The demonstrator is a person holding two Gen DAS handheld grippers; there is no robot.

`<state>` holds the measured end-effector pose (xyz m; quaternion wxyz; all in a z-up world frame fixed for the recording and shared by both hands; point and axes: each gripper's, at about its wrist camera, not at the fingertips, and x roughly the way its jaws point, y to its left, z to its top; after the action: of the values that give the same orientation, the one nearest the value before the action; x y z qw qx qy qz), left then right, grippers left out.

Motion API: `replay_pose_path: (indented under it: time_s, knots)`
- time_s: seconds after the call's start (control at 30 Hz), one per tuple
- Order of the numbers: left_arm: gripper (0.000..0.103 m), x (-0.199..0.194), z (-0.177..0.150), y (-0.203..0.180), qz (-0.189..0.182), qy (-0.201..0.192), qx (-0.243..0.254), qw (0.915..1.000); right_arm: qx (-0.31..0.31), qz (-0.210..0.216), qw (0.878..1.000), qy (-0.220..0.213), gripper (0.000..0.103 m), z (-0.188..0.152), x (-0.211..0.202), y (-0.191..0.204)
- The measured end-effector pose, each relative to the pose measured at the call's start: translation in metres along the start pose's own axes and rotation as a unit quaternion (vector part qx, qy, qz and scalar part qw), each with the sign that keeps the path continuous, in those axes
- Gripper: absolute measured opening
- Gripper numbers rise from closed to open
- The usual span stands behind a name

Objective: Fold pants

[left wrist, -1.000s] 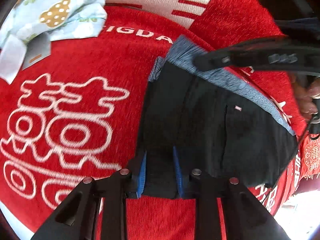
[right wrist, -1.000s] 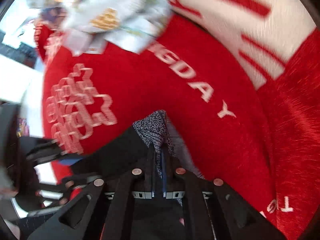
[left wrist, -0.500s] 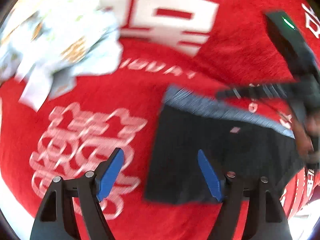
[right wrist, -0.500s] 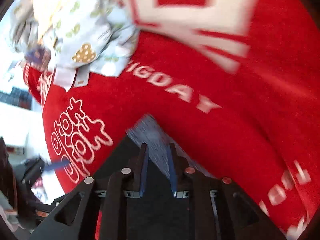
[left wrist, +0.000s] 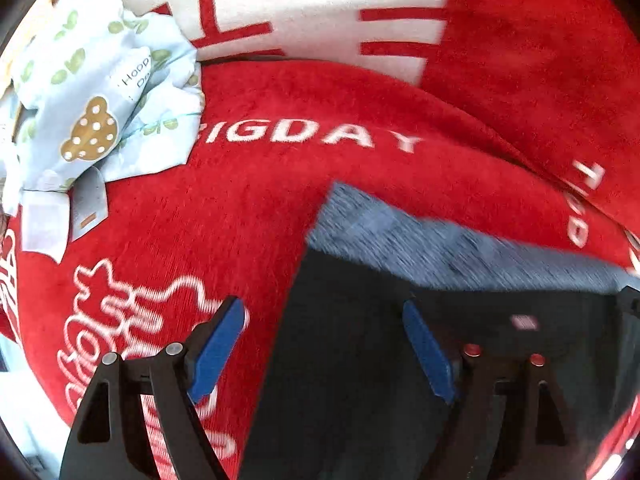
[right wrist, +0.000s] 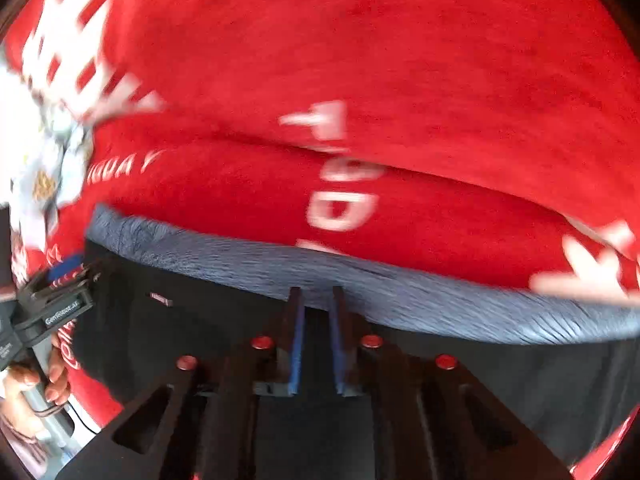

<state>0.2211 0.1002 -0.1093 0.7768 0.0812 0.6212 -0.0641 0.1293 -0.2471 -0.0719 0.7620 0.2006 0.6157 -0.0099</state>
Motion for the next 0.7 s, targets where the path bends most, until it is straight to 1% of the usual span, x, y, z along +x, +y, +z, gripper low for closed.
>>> replay_pose_path:
  time_s: [0.03,0.07,0.1,0.13,0.17,0.2,0.23,0.27,0.3,0.33,0.4,0.47,0.5,0.53,0.57,0.6,0.63,0.67,0.7]
  knots:
    - [0.083,-0.007,-0.005,-0.006,0.000,-0.003,0.014,0.9999,0.030,0.036,0.999,0.002,0.027,-0.014,-0.018,-0.020]
    - [0.083,-0.014,-0.012,-0.016,0.000,-0.006,0.030,0.9995,0.044,0.048,0.998,0.002,0.036,-0.023,-0.027,-0.030]
    - [0.083,-0.017,-0.015,-0.024,-0.001,-0.005,0.039,0.9992,0.074,0.067,0.995,0.002,0.041,-0.043,-0.043,-0.049]
    - [0.083,-0.019,-0.020,-0.033,-0.001,-0.003,0.044,0.9990,0.093,0.081,0.992,0.004,0.045,-0.057,-0.051,-0.060]
    - [0.083,-0.018,-0.026,-0.039,0.001,0.001,0.043,0.9991,0.118,0.104,0.988,0.007,0.046,-0.077,-0.059,-0.074]
    - [0.083,-0.014,-0.032,-0.043,0.003,0.011,0.039,0.9992,0.133,0.115,0.984,0.010,0.046,-0.088,-0.062,-0.081]
    - [0.083,-0.004,-0.037,-0.047,0.005,0.032,0.032,0.9990,0.162,0.131,0.978,0.016,0.046,-0.104,-0.065,-0.093]
    - [0.084,0.005,-0.039,-0.055,0.010,0.039,0.025,0.9989,0.184,0.141,0.973,0.021,0.046,-0.115,-0.065,-0.102]
    - [0.087,0.005,-0.043,-0.054,0.012,0.022,0.016,0.9995,0.209,0.146,0.967,0.029,0.046,-0.125,-0.061,-0.109]
    - [0.088,0.005,-0.044,-0.055,0.015,0.015,0.017,0.9996,0.233,0.147,0.961,0.035,0.046,-0.136,-0.056,-0.116]
    - [0.088,0.005,-0.045,-0.054,0.013,0.020,0.021,0.9995,0.268,0.151,0.951,0.035,0.046,-0.146,-0.043,-0.122]
    - [0.088,0.005,-0.044,-0.056,0.015,0.027,0.031,0.9990,0.298,0.170,0.939,0.008,0.046,-0.148,-0.036,-0.135]
    - [0.088,0.004,-0.043,-0.056,0.020,0.027,0.038,0.9987,0.304,0.173,0.937,0.003,0.046,-0.148,-0.036,-0.137]
    - [0.088,0.006,-0.039,-0.057,0.025,0.027,0.045,0.9983,0.317,0.174,0.932,0.000,0.041,-0.146,-0.032,-0.141]
    - [0.088,0.006,-0.039,-0.059,0.030,0.025,0.051,0.9979,0.328,0.166,0.930,0.002,0.014,-0.146,-0.030,-0.145]
    - [0.090,0.005,-0.039,-0.063,0.038,0.021,0.056,0.9975,0.330,0.164,0.930,0.003,0.008,-0.146,-0.030,-0.147]
    - [0.093,0.002,-0.036,-0.071,0.046,0.017,0.060,0.9970,0.326,0.164,0.931,0.000,0.007,-0.148,-0.030,-0.148]
    - [0.095,0.002,-0.036,-0.073,0.052,0.015,0.062,0.9966,0.310,0.146,0.939,0.003,0.007,-0.154,-0.031,-0.146]
    - [0.095,0.001,-0.037,-0.074,0.053,0.014,0.060,0.9967,0.306,0.140,0.942,0.004,0.007,-0.159,-0.030,-0.148]
